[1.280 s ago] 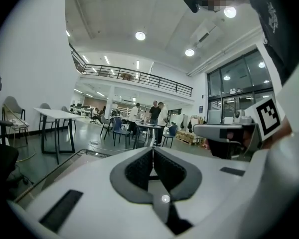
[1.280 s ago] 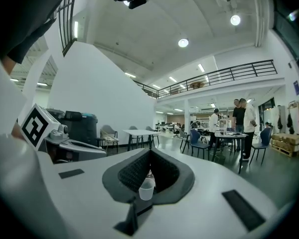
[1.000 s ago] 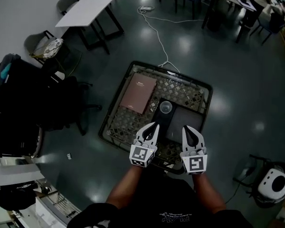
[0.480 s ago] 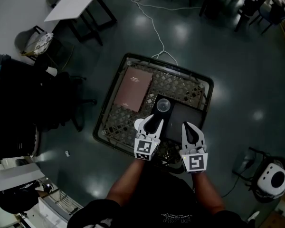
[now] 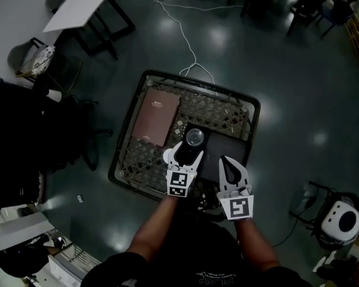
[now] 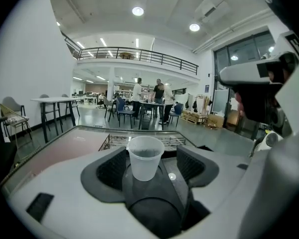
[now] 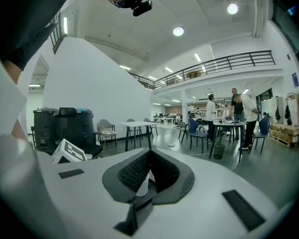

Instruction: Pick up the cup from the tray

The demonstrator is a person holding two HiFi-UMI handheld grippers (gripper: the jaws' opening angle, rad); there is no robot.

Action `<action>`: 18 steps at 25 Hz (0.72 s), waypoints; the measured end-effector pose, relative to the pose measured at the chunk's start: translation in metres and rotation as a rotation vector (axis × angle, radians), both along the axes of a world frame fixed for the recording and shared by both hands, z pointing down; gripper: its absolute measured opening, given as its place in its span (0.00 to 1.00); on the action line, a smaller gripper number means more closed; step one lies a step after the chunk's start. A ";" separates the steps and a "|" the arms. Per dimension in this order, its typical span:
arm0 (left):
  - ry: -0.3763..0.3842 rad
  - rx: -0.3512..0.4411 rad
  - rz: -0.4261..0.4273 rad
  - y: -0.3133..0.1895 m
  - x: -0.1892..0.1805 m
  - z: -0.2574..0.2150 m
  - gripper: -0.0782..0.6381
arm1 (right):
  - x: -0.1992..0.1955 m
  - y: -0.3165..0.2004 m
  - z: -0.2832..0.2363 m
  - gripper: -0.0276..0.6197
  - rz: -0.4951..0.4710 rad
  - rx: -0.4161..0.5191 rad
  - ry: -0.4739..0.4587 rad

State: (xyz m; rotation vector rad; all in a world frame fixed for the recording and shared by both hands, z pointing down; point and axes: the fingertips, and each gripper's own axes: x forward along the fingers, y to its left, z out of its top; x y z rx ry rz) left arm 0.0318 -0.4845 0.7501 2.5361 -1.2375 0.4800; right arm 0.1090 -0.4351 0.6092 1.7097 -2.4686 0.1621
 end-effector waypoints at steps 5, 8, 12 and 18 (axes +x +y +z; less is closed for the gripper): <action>-0.017 -0.029 -0.013 -0.009 0.007 0.015 0.56 | 0.005 0.000 0.001 0.05 0.010 -0.003 -0.013; -0.040 -0.038 -0.032 -0.015 0.008 0.022 0.56 | 0.008 0.002 0.003 0.05 0.014 -0.004 -0.013; -0.081 -0.042 -0.031 -0.021 0.011 0.029 0.56 | 0.012 0.005 0.004 0.05 0.028 -0.003 -0.020; -0.117 -0.032 -0.047 -0.028 0.013 0.030 0.56 | 0.015 0.009 0.004 0.05 0.036 -0.014 -0.020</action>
